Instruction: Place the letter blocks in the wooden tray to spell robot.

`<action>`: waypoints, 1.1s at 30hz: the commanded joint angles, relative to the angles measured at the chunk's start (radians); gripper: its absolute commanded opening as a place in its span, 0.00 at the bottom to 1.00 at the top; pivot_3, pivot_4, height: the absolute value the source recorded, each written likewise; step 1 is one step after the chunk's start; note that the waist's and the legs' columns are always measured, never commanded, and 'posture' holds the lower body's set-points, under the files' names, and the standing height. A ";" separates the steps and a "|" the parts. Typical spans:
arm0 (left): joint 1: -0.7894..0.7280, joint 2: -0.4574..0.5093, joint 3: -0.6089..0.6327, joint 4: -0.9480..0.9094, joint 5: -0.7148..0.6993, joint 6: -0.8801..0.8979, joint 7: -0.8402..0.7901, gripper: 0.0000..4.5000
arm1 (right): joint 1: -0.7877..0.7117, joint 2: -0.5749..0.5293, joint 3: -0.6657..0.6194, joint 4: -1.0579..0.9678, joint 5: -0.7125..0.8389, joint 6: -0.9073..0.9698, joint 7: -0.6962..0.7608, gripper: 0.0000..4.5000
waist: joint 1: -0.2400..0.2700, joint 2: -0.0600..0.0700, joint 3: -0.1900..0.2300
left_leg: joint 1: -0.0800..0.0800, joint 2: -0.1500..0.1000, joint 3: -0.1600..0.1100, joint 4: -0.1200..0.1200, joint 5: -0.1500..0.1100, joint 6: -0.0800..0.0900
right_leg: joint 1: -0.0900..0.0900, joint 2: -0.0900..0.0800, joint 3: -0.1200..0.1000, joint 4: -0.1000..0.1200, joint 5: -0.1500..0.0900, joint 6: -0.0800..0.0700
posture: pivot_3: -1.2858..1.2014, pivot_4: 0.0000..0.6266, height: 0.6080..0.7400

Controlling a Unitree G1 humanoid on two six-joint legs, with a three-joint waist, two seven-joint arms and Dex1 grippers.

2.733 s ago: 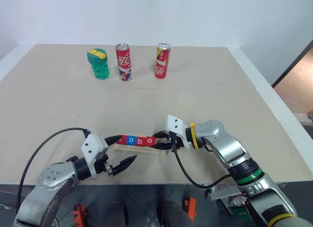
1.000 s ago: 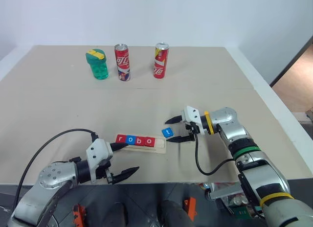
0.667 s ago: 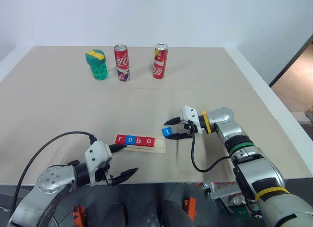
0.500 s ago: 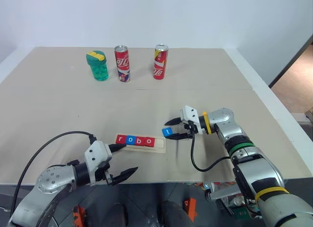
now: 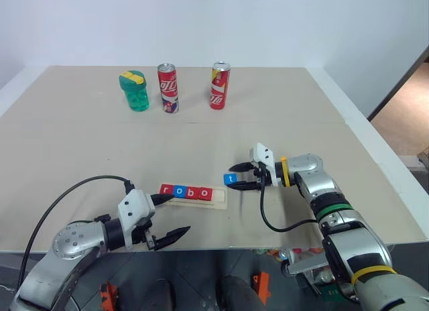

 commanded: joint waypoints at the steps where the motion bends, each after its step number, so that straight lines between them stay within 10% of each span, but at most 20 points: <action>1: -0.042 -0.010 -0.001 0.010 -0.008 -0.012 -0.005 1.00 | 0.072 -0.001 -0.021 -0.137 -0.007 0.126 -0.118 0.53 | 0.000 0.000 0.000 | 0.000 0.000 0.001 0.000 0.000 0.000 | 0.000 0.000 0.001 0.000 0.000 0.000 | 0.52 0.24 1.00; 13: -0.101 -0.094 0.014 0.046 -0.008 -0.013 0.071 1.00 | 0.183 -0.009 -0.019 -0.380 -0.019 0.353 -0.282 0.48 | -0.004 -0.001 -0.001 | 0.002 0.001 0.003 0.000 0.000 0.000 | -0.001 0.001 0.002 0.000 0.002 0.001 | 0.52 0.24 1.00; 19: -0.116 -0.106 0.014 0.067 0.013 -0.023 0.094 1.00 | 0.250 -0.008 -0.055 -0.515 -0.034 0.497 -0.440 0.28 | -0.008 -0.002 -0.001 | 0.002 0.001 0.003 0.000 0.001 0.001 | -0.001 0.001 0.003 0.000 0.002 0.001 | 0.52 0.24 1.00; 33: -0.134 -0.122 0.009 0.085 0.036 -0.024 0.096 1.00 | 0.366 0.015 -0.078 -0.774 -0.017 0.760 -0.689 0.28 | -0.007 -0.003 -0.002 | 0.000 -0.003 0.002 0.000 0.001 0.002 | -0.001 -0.003 0.005 -0.002 0.000 0.003 | 0.52 0.24 1.00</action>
